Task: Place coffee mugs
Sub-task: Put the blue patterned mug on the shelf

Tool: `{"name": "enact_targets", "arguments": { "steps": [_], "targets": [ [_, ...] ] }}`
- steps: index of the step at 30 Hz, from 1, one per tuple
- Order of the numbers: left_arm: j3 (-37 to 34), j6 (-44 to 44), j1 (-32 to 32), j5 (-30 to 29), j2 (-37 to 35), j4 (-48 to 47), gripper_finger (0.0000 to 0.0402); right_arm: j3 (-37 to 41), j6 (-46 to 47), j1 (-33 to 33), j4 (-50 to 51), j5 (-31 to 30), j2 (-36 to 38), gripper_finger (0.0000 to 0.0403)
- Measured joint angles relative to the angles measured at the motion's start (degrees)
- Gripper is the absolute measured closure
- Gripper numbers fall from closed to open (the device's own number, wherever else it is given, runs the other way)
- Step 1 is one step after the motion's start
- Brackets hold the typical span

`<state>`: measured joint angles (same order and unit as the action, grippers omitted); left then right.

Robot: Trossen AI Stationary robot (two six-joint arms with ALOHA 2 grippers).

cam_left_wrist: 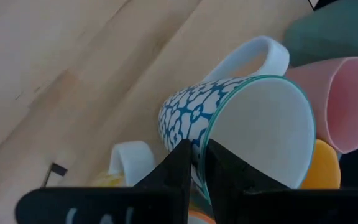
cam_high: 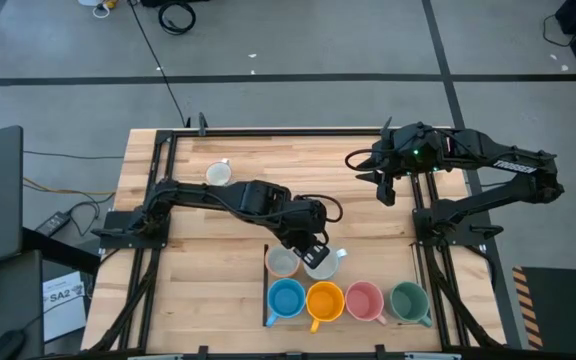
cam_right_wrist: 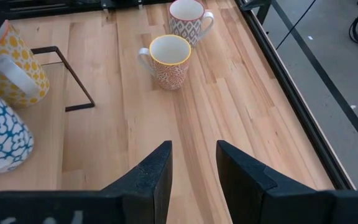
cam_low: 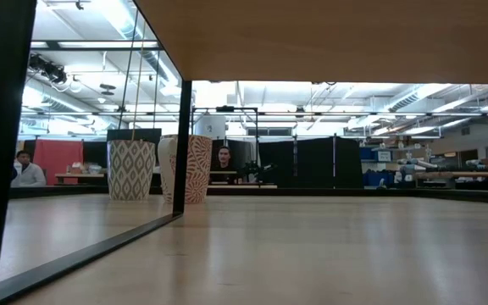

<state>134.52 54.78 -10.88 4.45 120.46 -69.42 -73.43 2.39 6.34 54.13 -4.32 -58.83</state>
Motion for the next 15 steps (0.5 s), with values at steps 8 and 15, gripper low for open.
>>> {"name": "enact_targets", "arguments": {
  "steps": [8, 15],
  "targets": [
    [0.0, 0.0, 0.1, -0.6, 0.0, -0.3, 0.0355, 0.0, 0.0, 0.0, 0.0, 0.0, 0.0, 0.0273],
    [0.0, 0.0, 0.1, -0.7, 0.0, 0.0, 0.0319, 0.0, 0.0, 0.0, 0.0, 0.0, 0.0, 0.0273]
  ]
}}
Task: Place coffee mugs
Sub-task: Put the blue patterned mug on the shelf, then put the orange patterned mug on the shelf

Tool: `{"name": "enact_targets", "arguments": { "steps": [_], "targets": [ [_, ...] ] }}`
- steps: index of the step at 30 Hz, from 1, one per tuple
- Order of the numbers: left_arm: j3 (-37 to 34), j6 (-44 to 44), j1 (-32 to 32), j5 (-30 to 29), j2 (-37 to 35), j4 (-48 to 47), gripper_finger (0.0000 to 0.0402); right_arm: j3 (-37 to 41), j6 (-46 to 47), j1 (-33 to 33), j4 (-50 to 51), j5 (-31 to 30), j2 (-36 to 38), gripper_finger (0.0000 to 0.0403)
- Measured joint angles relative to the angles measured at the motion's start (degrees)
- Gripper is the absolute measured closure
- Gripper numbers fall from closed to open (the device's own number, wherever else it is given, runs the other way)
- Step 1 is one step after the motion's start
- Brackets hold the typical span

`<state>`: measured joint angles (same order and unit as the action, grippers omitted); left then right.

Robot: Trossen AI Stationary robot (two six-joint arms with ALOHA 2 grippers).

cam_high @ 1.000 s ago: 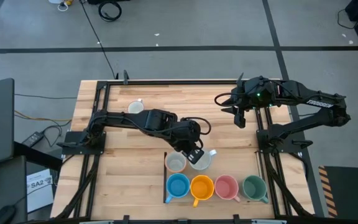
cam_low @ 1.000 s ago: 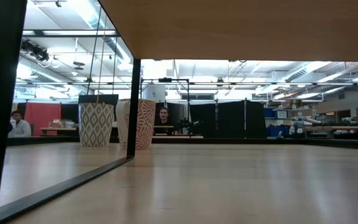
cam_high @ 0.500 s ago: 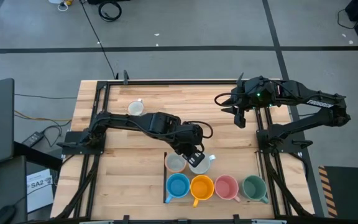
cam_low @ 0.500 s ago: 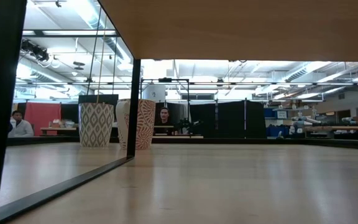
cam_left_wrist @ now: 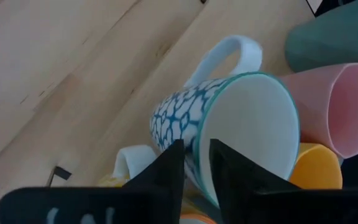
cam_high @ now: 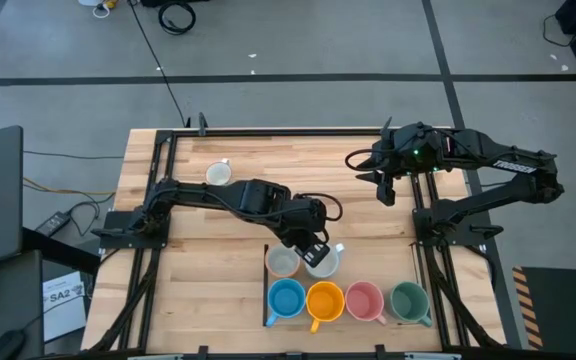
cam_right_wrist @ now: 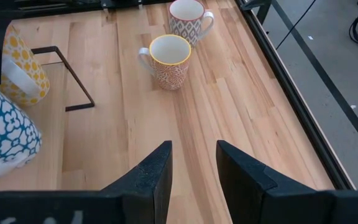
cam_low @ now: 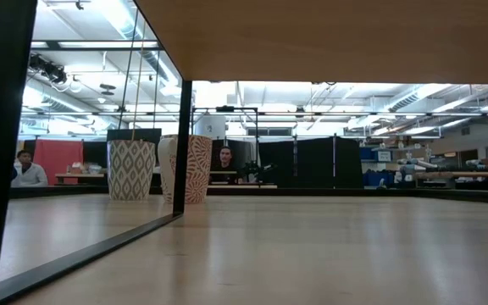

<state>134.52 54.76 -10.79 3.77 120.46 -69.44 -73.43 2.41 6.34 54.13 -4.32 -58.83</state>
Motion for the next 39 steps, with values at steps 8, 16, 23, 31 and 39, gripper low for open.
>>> {"name": "enact_targets", "arguments": {
  "steps": [8, 16, 23, 31, 39],
  "targets": [
    [0.0, -0.1, 1.6, 2.1, 0.0, -0.1, 0.0277, 0.0, 0.0, 0.0, 0.0, 0.0, 0.0, 0.0273],
    [0.0, -7.8, 5.9, 11.2, -0.3, -0.3, 0.0276, 0.0, 0.0, 0.0, 0.0, 0.0, 0.0, 0.0273],
    [0.1, -20.4, 14.4, 12.8, -1.7, -1.1, 0.0276, 0.0, 0.0, 0.0, 0.4, 0.0, 0.0, 0.0273],
    [0.0, -42.5, 29.1, 12.7, -2.2, -10.2, 0.0276, 0.0, -1.6, 0.2, 1.5, -1.9, 0.0, 0.0273],
    [0.0, -57.2, 43.0, 8.4, -2.2, -20.7, 0.0276, 0.0, -2.4, 1.3, 2.2, -2.4, 0.0, 0.0273]
  ]
}}
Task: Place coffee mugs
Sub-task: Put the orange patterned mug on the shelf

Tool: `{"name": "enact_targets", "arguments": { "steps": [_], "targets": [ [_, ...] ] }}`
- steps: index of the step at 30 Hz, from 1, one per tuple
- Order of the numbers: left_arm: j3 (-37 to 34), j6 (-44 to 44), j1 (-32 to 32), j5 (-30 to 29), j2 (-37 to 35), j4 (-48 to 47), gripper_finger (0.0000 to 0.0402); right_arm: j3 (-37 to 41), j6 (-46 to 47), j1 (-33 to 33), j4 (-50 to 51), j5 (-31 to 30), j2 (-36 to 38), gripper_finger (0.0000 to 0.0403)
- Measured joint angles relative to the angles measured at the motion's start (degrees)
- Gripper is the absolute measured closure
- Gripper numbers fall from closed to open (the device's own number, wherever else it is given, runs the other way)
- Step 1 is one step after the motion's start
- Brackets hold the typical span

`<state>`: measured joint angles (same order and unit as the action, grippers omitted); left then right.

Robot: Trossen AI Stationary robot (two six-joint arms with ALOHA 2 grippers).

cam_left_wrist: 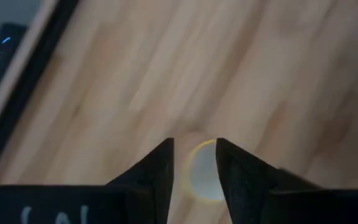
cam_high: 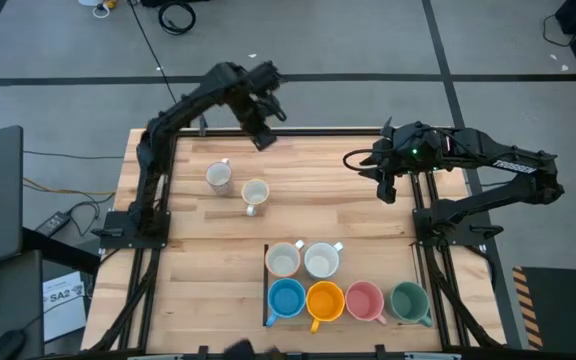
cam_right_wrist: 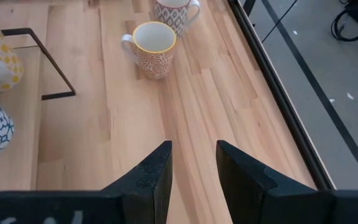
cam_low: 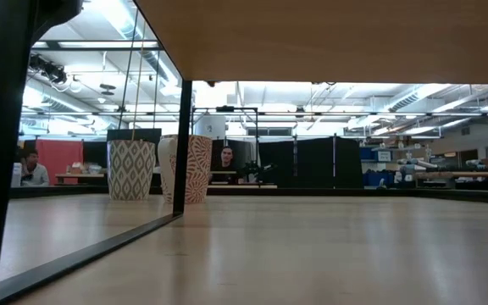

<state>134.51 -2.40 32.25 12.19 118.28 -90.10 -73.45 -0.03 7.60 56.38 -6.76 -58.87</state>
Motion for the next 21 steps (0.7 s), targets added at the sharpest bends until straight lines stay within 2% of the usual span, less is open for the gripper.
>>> {"name": "enact_targets", "arguments": {
  "steps": [7, 11, 14, 21],
  "targets": [
    [-7.1, -6.7, 5.3, -0.3, 0.1, 0.2, 0.0276, 0.0, 0.7, 0.0, 0.0, 0.0, 0.0, 0.0272],
    [-14.1, -10.7, 6.2, 3.9, -0.3, 0.1, 0.0276, 0.0, 1.9, 0.0, 0.0, 0.0, 0.0, 0.0273],
    [-20.0, -13.4, 5.5, 8.0, -1.5, 1.5, 0.0276, 0.0, 1.4, 0.0, 0.0, 0.0, 0.0, 0.0272],
    [-31.4, -13.3, 1.1, 7.9, -4.8, 10.8, 0.0276, 0.0, -1.9, 0.1, -0.4, -1.1, 0.0, 0.0273]
  ]
}}
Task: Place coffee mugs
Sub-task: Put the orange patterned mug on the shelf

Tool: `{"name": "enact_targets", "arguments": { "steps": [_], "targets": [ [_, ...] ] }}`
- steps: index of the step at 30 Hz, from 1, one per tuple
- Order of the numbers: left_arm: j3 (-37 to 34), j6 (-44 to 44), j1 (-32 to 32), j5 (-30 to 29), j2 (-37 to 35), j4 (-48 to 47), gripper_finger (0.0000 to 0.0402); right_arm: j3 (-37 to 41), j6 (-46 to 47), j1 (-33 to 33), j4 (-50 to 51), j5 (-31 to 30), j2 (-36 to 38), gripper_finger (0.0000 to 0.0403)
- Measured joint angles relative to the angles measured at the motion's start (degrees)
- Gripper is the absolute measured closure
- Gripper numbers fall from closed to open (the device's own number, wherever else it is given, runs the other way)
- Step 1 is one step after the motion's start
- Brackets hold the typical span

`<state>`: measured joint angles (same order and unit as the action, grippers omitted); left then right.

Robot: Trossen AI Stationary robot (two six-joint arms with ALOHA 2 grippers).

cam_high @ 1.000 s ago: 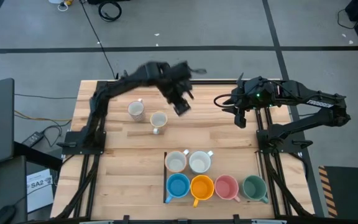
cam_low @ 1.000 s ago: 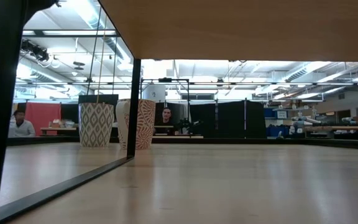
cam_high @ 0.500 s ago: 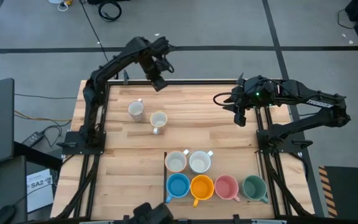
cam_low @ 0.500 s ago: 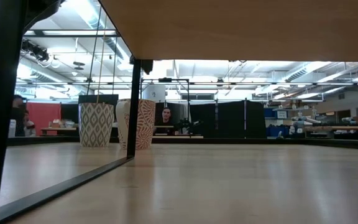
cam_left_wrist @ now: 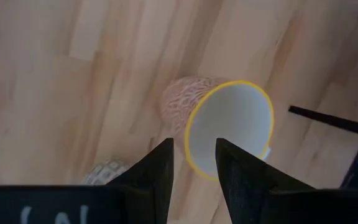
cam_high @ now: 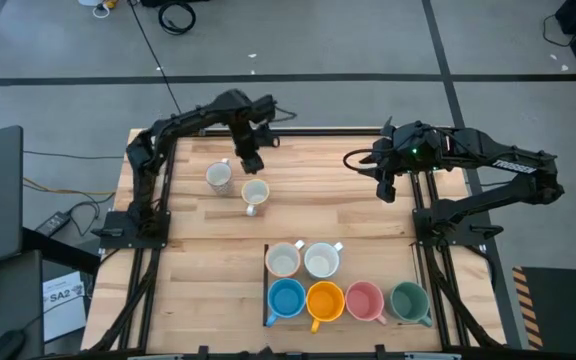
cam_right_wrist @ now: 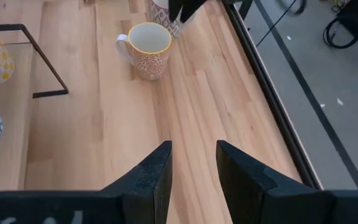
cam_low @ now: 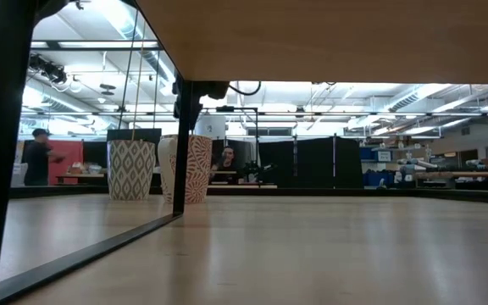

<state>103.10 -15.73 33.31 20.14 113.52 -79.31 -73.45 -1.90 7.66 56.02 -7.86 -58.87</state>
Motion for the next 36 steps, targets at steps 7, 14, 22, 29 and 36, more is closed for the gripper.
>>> {"name": "enact_targets", "arguments": {
  "steps": [7, 14, 22, 29, 36],
  "targets": [
    [-3.7, 0.0, -4.9, -9.8, -0.1, 5.2, 0.0276, 0.0, -0.8, 0.0, -0.7, 0.0, 0.0, 0.0273],
    [-5.7, 0.0, -7.6, -14.3, -0.1, 7.3, 0.0276, 0.0, -0.7, 0.0, -0.7, 0.0, 0.0, 0.0273],
    [-6.1, -0.5, -9.0, -14.6, -0.1, 9.6, 0.0276, 0.0, -0.7, 0.0, -0.6, 0.0, 0.0, 0.0273],
    [-6.0, -0.5, -9.4, -14.9, 1.3, 11.0, 0.0276, 0.0, -0.7, 0.0, -0.6, 0.2, 0.0, 0.0273],
    [-6.0, 3.1, -9.8, -15.8, 2.4, 11.5, 0.0282, 0.0, -0.6, 0.0, -0.6, 1.7, 0.0, 0.0272]
  ]
}}
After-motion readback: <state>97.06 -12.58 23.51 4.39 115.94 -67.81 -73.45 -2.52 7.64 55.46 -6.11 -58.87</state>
